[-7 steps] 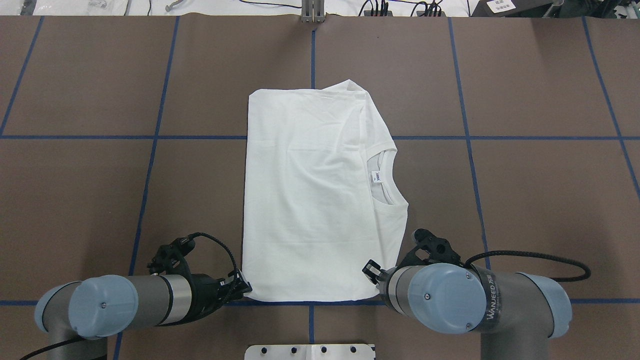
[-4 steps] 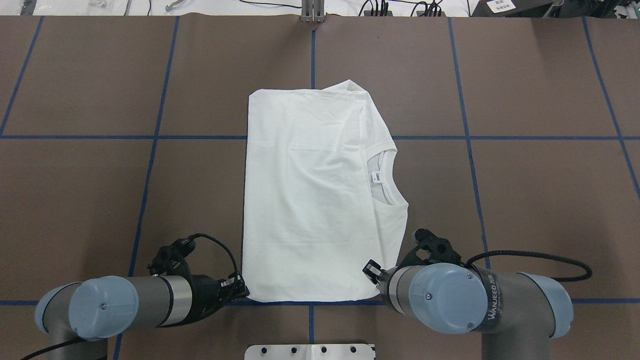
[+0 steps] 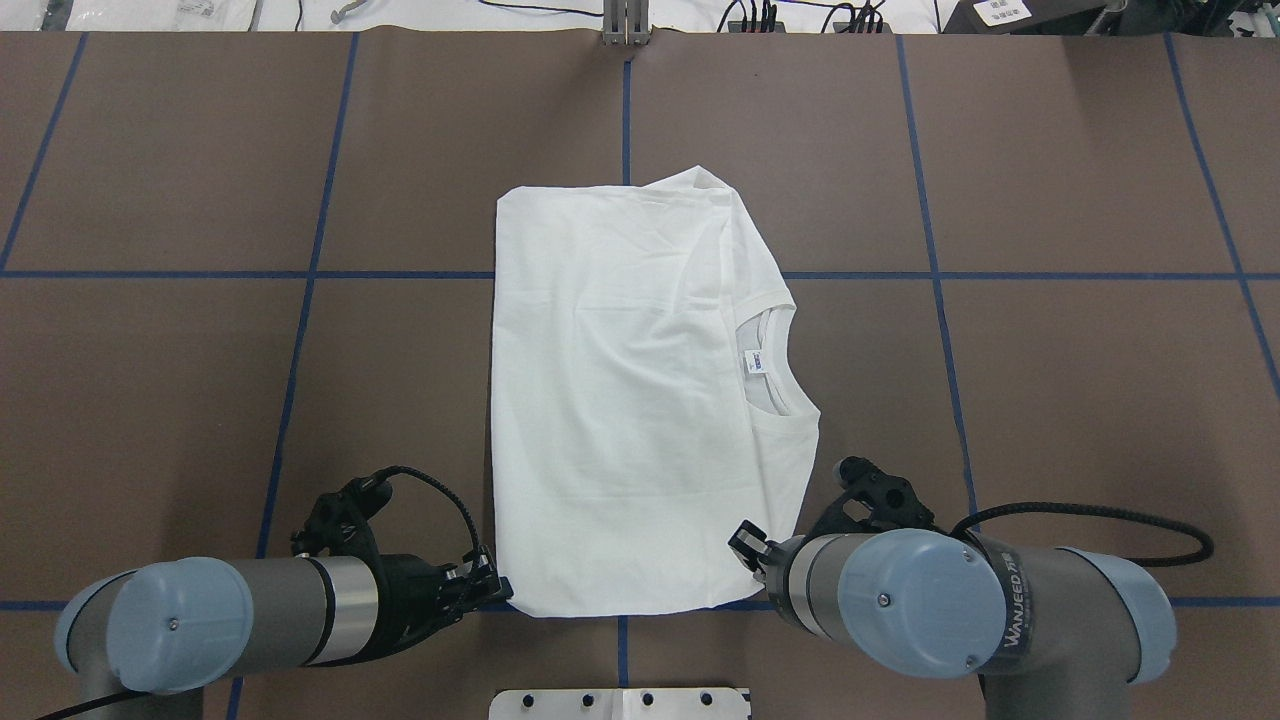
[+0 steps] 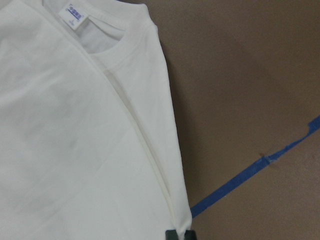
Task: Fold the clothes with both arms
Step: 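Move the left gripper to the near shirt edge beside the right gripper, then grasp the near shirt edge with both grippers and fold it away from the robot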
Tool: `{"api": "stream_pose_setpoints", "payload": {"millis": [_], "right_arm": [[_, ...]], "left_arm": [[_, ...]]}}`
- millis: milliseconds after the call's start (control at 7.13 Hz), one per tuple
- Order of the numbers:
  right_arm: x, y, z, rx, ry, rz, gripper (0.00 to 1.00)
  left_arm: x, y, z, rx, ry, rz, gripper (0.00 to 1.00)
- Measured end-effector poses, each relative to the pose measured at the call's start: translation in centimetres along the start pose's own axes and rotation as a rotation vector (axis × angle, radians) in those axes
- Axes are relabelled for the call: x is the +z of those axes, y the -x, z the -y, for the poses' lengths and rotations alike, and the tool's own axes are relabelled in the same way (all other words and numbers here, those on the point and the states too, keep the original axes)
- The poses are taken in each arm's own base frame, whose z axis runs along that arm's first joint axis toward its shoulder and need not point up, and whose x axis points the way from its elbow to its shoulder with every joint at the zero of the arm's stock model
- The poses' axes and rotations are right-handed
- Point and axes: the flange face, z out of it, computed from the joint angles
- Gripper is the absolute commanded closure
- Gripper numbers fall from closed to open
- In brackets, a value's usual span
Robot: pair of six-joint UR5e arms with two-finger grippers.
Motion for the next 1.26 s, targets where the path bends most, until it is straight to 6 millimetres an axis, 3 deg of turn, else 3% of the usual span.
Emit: {"api": "stream_pose_setpoints", "payload": {"millis": [140,280,421,701,841,981,1121,1262], "right_arm": [[-3.2,0.4,1.3,0.017,0.008,0.029,1.0],[-4.5,1.9,3.0,0.024,-0.002,0.047,1.0],[-3.8,5.0,5.8,0.007,-0.037,0.052,1.0],[-0.8,13.2,13.9,-0.031,-0.122,0.018,1.0],[0.3,16.5,17.6,-0.044,-0.138,-0.012,1.0],[1.7,19.3,20.7,-0.053,-0.14,-0.037,0.01],[4.1,21.9,23.9,-0.071,-0.141,-0.042,0.0],[6.9,24.8,27.3,-0.094,-0.148,-0.036,0.0]], "left_arm": [[-3.1,-1.7,-0.3,0.004,0.011,-0.044,1.0],[-4.9,-3.9,1.2,0.024,-0.021,-0.066,1.0],[-4.9,-7.1,5.1,0.066,-0.089,-0.051,1.0],[-0.3,-12.5,14.6,0.132,-0.224,0.031,1.0],[1.9,-13.7,19.0,0.157,-0.275,0.053,1.0],[3.3,-13.9,22.9,0.178,-0.313,0.051,0.88],[4.6,-13.5,27.0,0.196,-0.347,0.051,0.56],[5.6,-13.0,31.3,0.221,-0.385,0.054,0.5]]}}
